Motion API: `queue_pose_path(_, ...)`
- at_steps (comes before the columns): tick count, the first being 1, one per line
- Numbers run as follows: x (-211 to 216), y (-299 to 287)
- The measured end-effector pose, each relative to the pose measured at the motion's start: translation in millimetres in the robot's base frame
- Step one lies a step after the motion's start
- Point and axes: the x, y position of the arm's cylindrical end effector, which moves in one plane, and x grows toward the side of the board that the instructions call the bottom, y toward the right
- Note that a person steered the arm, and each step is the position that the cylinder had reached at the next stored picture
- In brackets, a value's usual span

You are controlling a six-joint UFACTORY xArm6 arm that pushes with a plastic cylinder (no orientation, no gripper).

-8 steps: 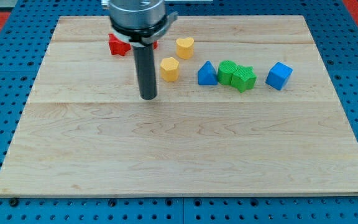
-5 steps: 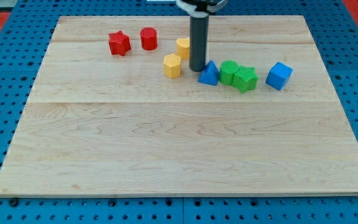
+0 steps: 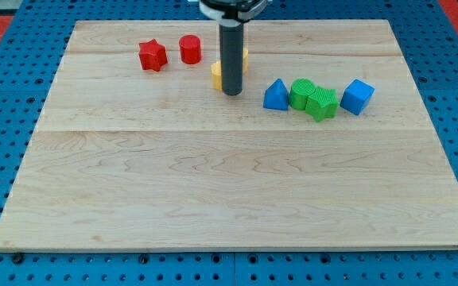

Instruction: Push the yellow blocks towards the top center

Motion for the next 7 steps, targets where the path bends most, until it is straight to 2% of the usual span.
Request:
queue_pose_path(1, -9, 14)
queue_pose_path(2, -53, 19)
queue_pose_path(3, -67, 19)
queue_pose_path(5, 1, 19)
queue_pose_path(6, 12, -57)
queue_pose_path(7, 12, -73)
